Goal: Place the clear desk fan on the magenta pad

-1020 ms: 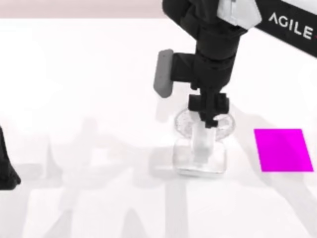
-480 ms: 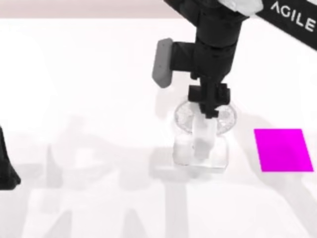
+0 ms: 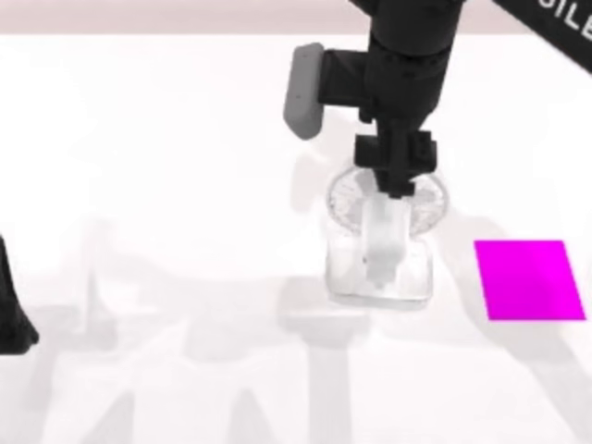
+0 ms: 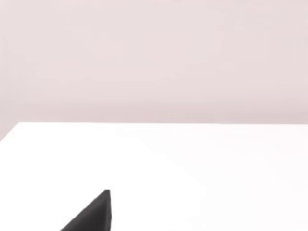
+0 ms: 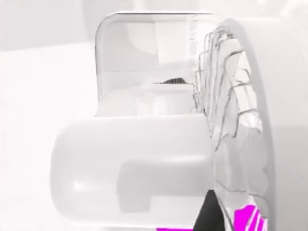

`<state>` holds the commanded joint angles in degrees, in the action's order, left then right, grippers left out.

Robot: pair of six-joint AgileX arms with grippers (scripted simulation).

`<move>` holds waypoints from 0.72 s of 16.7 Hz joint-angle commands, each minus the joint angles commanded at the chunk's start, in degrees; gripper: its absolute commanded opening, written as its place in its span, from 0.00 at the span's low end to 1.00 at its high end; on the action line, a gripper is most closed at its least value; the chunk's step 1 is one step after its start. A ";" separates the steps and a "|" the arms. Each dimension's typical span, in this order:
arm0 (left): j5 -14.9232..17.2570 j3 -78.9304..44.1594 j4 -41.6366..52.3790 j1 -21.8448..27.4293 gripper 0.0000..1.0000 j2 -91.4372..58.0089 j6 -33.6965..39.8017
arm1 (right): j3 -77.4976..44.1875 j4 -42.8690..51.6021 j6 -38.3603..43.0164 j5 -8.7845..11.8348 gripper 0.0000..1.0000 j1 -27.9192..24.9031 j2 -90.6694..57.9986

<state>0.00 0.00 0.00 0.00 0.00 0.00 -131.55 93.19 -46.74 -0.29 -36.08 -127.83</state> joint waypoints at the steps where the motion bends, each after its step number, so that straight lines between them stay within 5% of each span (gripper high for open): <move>1: 0.00 0.00 0.00 0.00 1.00 0.00 0.00 | 0.13 -0.14 0.08 0.01 0.00 0.24 0.25; 7: 0.00 0.00 0.00 0.00 1.00 0.00 0.00 | 1.73 -2.02 8.72 -1.41 0.00 1.21 0.97; 12: 0.00 0.00 0.00 0.00 1.00 0.00 0.00 | 5.30 -6.55 32.55 -3.89 0.00 4.18 4.07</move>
<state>0.00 0.00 0.00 0.00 0.00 0.00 -126.25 86.64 -14.19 -4.18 -31.90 -123.76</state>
